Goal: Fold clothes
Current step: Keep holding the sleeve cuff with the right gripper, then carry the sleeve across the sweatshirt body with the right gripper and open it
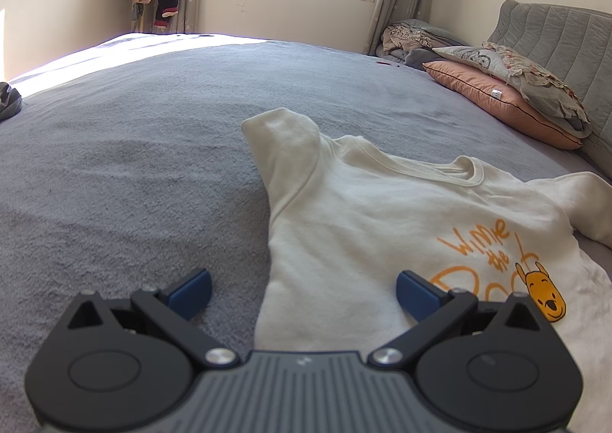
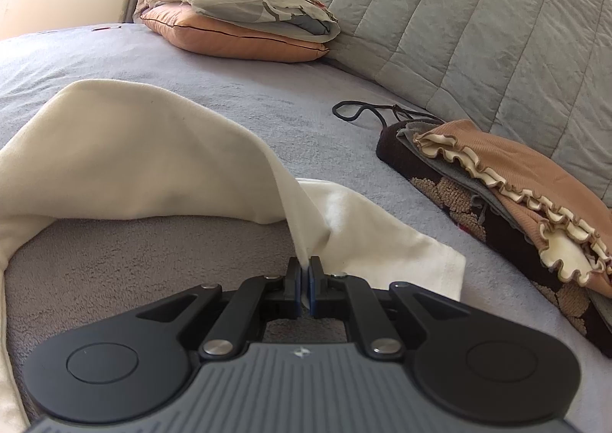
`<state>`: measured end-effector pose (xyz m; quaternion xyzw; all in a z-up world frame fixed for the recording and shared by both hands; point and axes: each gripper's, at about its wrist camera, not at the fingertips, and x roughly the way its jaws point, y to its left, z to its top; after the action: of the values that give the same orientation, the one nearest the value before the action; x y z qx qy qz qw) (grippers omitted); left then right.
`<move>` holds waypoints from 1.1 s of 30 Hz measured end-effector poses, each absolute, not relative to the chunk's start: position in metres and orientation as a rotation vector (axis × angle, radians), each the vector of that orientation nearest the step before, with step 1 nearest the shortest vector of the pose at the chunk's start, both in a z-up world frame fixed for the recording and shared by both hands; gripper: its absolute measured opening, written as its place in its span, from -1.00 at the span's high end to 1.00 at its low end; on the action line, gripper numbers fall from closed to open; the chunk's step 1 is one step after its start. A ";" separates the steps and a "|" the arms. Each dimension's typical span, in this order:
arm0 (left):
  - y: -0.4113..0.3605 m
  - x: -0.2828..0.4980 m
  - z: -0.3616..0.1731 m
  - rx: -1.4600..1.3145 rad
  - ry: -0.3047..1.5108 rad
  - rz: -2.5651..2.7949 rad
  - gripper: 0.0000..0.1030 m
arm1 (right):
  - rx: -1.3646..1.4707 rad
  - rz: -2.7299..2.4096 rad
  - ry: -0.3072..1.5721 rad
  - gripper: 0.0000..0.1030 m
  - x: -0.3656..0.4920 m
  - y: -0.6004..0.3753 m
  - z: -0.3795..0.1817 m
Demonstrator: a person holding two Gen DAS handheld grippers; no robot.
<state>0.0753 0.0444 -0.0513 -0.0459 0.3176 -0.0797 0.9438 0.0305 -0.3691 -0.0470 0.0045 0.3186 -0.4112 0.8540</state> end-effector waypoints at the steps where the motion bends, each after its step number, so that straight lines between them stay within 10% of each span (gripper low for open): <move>1: 0.044 0.075 -0.051 -0.094 0.647 -0.162 -1.00 | 0.008 -0.865 0.670 0.89 0.031 -0.369 -0.047; 33: 0.044 0.075 -0.051 -0.094 0.647 -0.162 -1.00 | 0.241 -0.778 0.640 0.94 0.001 -0.429 0.001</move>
<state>0.0752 0.0442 -0.0513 -0.0459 0.3176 -0.0796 0.9438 0.0009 -0.4292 0.0008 0.1151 0.3057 -0.3719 0.8689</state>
